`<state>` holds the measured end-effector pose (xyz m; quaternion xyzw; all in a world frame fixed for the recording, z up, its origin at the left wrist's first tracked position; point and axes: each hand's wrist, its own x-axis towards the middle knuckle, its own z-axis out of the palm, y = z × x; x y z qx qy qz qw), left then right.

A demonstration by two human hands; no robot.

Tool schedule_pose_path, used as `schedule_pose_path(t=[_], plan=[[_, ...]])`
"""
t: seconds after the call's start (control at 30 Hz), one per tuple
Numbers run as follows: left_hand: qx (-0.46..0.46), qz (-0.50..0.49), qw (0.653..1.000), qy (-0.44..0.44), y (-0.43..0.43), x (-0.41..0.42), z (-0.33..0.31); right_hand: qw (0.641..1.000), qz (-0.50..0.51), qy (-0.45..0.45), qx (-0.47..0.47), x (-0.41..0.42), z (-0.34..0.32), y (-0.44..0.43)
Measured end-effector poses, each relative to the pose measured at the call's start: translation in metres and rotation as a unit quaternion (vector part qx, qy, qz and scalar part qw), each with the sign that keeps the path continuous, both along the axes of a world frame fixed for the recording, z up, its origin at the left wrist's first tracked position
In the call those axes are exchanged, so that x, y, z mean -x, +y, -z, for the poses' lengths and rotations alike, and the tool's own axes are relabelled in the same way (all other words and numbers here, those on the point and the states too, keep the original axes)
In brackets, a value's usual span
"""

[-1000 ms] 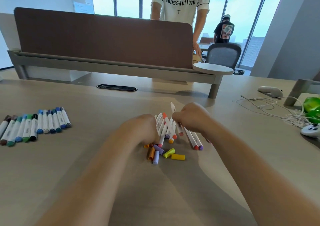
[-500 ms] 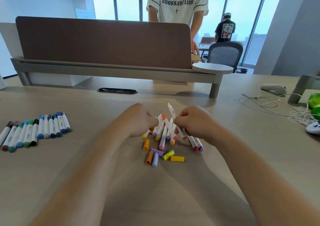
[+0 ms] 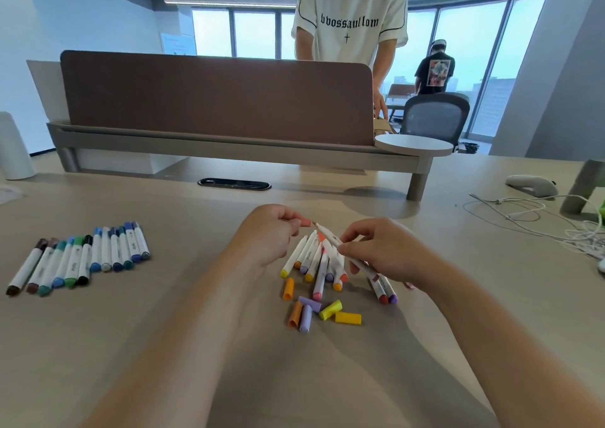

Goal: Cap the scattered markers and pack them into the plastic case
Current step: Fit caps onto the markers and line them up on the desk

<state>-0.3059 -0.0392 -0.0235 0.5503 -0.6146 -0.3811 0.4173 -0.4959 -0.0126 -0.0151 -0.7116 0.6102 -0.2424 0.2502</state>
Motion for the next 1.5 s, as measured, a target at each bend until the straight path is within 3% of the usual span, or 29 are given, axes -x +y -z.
schedule_pose_path(t=[0.47,0.7,0.87,1.0,1.17,1.33,1.43,1.5], plan=[[0.05,0.04,0.995,-0.081,0.005,0.01,0.0,0.998,-0.047,0.047,0.016,0.001,0.006,-0.002],[0.051,0.041,0.995,-0.072,0.007,0.013,0.0,0.997,-0.057,0.042,0.028,0.0,0.004,0.0],[0.059,0.013,0.997,-0.041,0.008,0.021,0.003,0.999,-0.003,0.031,0.008,0.007,-0.005,0.002],[0.077,-0.021,0.99,-0.116,0.008,0.025,0.005,0.991,0.116,0.069,-0.009,0.008,0.002,-0.007],[0.072,0.014,0.986,-0.148,0.005,0.027,0.009,0.974,0.176,0.141,-0.013,-0.001,0.015,-0.017],[0.072,0.007,0.986,-0.152,0.005,0.026,0.01,0.961,0.192,0.197,-0.038,-0.018,0.02,-0.02],[0.074,0.011,0.987,-0.145,0.006,0.026,0.008,0.974,0.171,0.146,0.01,-0.023,0.019,-0.016],[0.076,0.012,0.987,-0.141,0.007,0.025,0.008,0.975,0.155,0.159,0.001,-0.029,0.019,-0.015]])
